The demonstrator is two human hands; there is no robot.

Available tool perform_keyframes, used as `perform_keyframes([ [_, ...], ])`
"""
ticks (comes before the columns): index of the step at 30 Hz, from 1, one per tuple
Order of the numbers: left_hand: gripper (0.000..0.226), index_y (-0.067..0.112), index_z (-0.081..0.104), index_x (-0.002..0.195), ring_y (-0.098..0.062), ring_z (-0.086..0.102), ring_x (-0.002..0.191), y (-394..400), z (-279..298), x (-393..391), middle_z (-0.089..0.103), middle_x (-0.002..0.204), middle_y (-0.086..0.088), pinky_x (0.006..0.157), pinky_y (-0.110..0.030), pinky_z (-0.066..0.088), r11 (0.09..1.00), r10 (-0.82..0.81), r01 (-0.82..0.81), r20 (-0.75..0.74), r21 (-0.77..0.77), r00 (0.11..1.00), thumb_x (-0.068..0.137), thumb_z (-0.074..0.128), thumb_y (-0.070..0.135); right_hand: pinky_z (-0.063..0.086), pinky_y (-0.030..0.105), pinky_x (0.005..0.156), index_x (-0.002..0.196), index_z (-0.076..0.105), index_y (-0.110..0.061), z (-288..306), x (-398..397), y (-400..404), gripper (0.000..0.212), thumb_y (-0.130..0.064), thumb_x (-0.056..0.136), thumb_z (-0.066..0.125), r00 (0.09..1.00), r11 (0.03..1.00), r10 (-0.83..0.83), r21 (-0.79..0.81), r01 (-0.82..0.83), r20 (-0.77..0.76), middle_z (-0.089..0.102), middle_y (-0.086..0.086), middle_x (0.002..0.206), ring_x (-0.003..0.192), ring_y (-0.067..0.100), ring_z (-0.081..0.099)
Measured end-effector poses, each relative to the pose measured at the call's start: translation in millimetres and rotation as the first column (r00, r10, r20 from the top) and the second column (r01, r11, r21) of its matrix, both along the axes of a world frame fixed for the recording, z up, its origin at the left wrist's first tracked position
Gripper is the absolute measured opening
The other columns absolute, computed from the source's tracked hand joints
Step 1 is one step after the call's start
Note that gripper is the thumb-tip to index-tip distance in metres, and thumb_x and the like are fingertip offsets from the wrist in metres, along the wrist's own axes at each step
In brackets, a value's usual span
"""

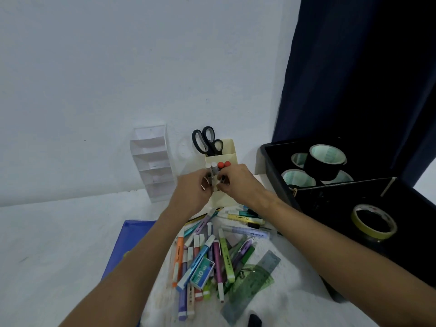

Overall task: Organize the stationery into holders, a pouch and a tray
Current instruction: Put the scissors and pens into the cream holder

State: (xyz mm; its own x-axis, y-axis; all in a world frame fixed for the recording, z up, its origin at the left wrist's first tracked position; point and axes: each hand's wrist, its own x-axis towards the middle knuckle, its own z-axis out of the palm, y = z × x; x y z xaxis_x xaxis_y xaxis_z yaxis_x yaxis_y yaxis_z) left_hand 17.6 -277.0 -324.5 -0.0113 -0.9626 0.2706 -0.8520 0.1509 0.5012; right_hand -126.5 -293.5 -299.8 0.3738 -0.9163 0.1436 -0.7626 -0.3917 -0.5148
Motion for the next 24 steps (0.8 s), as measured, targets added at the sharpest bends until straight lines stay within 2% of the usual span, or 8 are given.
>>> perform_keyframes([
  [6, 0.008, 0.009, 0.066, 0.09, -0.02, 0.059, 0.073, -0.3, -9.3, -1.3, 0.068, 0.083, -0.005, 0.063, -0.021, 0.037, 0.999, -0.025, 0.026, -0.033, 0.027, 0.999, 0.082, 0.063, 0.009, 0.042, 0.023, 0.085, 0.102, 0.07, -0.003, -7.7, 4.9, -2.9, 0.019, -0.015, 0.089, 0.064, 1.0, 1.0, 0.01, 0.018, -0.01, -0.029, 0.068, 0.015, 0.103, 0.1, 0.027, 0.061],
  [10, 0.013, 0.008, 0.068, 0.094, -0.015, 0.054, 0.071, 2.9, -9.3, -1.5, 0.068, 0.085, -0.006, 0.057, -0.012, 0.035, 1.0, -0.028, 0.027, -0.063, -0.013, 0.998, 0.083, 0.062, 0.006, 0.044, 0.025, 0.09, 0.107, 0.069, -0.005, -6.2, 4.3, -1.1, 0.024, -0.01, 0.083, 0.07, 0.999, 0.999, 0.043, -0.006, -0.043, 0.017, 0.067, 0.013, 0.103, 0.1, 0.024, 0.06],
  [12, 0.016, 0.007, 0.068, 0.098, -0.011, 0.052, 0.07, 5.2, -9.6, -0.2, 0.068, 0.087, -0.005, 0.06, -0.003, 0.037, 0.999, -0.029, 0.027, -0.075, -0.018, 0.997, 0.084, 0.062, 0.006, 0.046, 0.023, 0.085, 0.111, 0.068, -0.005, -4.0, 3.3, 0.7, 0.03, -0.007, 0.081, 0.071, 0.996, 0.999, 0.043, -0.003, -0.043, 0.075, 0.068, 0.013, 0.101, 0.09, 0.02, 0.06],
  [15, 0.019, 0.008, 0.068, 0.102, -0.009, 0.053, 0.07, 7.1, -11.8, 2.3, 0.07, 0.092, -0.006, 0.059, -0.001, 0.038, 1.0, -0.011, 0.011, -0.08, 0.0, 0.997, 0.084, 0.062, 0.007, 0.045, 0.012, 0.075, 0.114, 0.067, -0.008, -4.5, 2.2, 1.6, 0.036, -0.001, 0.079, 0.069, 0.99, 1.0, 0.028, 0.003, -0.029, 0.137, 0.069, 0.009, 0.097, 0.078, 0.01, 0.057],
  [18, 0.02, 0.009, 0.067, 0.103, -0.01, 0.055, 0.069, 8.8, -13.1, 2.5, 0.071, 0.092, -0.005, 0.06, -0.006, 0.039, 1.0, 0.002, 0.0, -0.079, 0.022, 0.997, 0.085, 0.06, 0.007, 0.046, 0.01, 0.079, 0.117, 0.066, -0.01, -9.5, -0.1, 1.4, 0.041, 0.005, 0.079, 0.062, 0.982, 0.999, -0.012, 0.049, 0.003, 0.191, 0.071, 0.008, 0.099, 0.087, 0.013, 0.064],
  [21, 0.032, 0.013, 0.062, 0.115, -0.012, 0.057, 0.072, 13.2, -16.6, 3.0, 0.068, 0.09, 0.0, 0.07, -0.019, 0.045, 0.997, 0.051, -0.045, -0.106, 0.058, 0.993, 0.083, 0.061, 0.012, 0.052, 0.02, 0.087, 0.119, 0.065, -0.011, -12.3, -9.4, 5.3, 0.042, 0.005, 0.081, 0.058, 0.969, 0.996, -0.055, 0.08, 0.036, 0.241, 0.07, 0.008, 0.103, 0.094, 0.016, 0.066],
  [23, 0.041, 0.012, 0.056, 0.123, -0.015, 0.06, 0.08, 17.5, -22.2, 6.3, 0.067, 0.093, -0.001, 0.071, -0.024, 0.043, 0.985, 0.129, -0.116, -0.108, 0.126, 0.986, 0.083, 0.061, 0.018, 0.054, 0.022, 0.084, 0.118, 0.066, -0.011, -11.2, -22.9, 8.8, 0.04, 0.004, 0.081, 0.058, 0.974, 0.993, -0.091, 0.091, 0.073, 0.205, 0.07, 0.006, 0.103, 0.091, 0.016, 0.066],
  [24, 0.04, 0.01, 0.057, 0.121, -0.018, 0.061, 0.086, 19.6, -24.3, 7.5, 0.068, 0.096, -0.004, 0.073, -0.025, 0.044, 0.974, 0.153, -0.14, -0.064, 0.176, 0.986, 0.083, 0.061, 0.022, 0.054, 0.022, 0.083, 0.117, 0.066, -0.011, -9.7, -31.0, 10.5, 0.039, 0.002, 0.081, 0.06, 0.982, 0.992, -0.099, 0.099, 0.084, 0.158, 0.07, 0.005, 0.103, 0.089, 0.015, 0.066],
])
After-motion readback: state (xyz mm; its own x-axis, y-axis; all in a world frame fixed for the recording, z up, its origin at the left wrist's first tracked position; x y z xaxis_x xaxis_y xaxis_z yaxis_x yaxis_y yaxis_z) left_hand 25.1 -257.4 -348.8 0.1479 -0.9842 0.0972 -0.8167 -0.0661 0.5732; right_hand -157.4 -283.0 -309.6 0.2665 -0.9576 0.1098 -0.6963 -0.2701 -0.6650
